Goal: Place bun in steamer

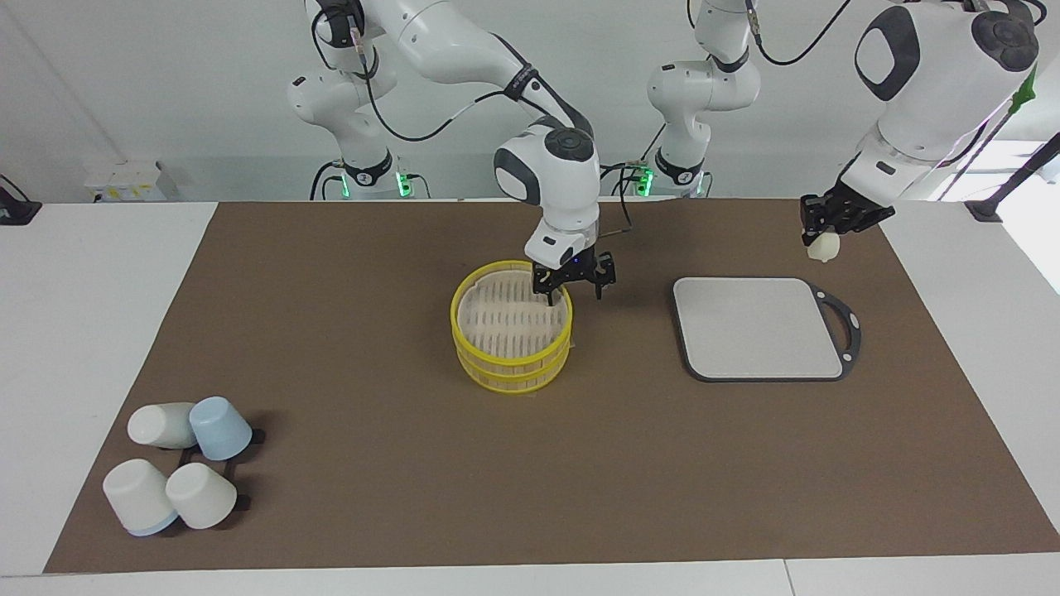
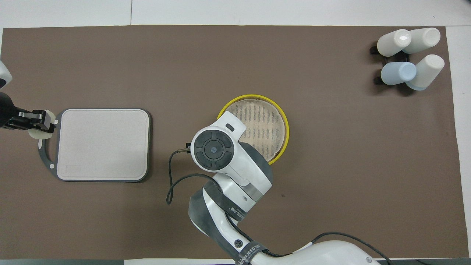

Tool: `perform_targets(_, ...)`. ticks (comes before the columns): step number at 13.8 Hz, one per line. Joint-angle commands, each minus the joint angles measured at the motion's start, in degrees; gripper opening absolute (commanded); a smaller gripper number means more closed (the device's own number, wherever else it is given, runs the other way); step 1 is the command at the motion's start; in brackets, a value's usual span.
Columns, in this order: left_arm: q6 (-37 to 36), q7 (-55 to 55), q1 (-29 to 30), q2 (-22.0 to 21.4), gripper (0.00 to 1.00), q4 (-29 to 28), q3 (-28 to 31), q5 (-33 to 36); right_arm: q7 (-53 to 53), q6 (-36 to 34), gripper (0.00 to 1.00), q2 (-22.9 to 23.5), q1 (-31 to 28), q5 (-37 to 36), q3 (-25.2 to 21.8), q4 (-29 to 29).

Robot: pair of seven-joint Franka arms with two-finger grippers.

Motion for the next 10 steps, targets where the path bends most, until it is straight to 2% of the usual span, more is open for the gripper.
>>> perform_targets(1,-1.2,-0.6,-0.3,0.4,0.28,0.8,0.2,-0.9,-1.7,1.3,1.00,-2.1,-0.6,-0.1,0.3,-3.6)
perform_targets(2,-1.1,-0.6,-0.3,0.4,0.28,0.8,0.2,-0.9,-3.2,1.3,1.00,-2.2,-0.4,-0.1,0.3,-3.6)
perform_targets(3,-1.1,-0.6,-0.3,0.4,0.28,0.7,0.2,-1.0,-5.6,0.9,0.82,-2.2,-0.5,-0.1,0.3,-3.5)
perform_targets(5,-1.0,-0.7,-0.3,0.4,0.28,0.7,0.2,-1.1,-5.8,0.0,0.23,-2.0,-0.8,0.0,0.3,-2.5)
perform_targets(7,-0.9,-0.7,-0.3,0.4,0.28,0.7,0.2,-1.1,-5.8,-2.9,0.05,-1.7,-1.4,0.0,0.3,0.2)
perform_targets(8,-0.9,-0.7,-0.3,0.4,0.28,0.7,0.2,-1.3,-5.8,-5.6,0.00,-1.5,-1.4,0.1,0.3,2.5)
perform_targets(10,-0.9,-0.7,-0.2,0.4,0.28,0.7,0.2,-1.3,-6.7,-9.2,0.00,-1.3,-1.6,-0.3,-0.2,5.1)
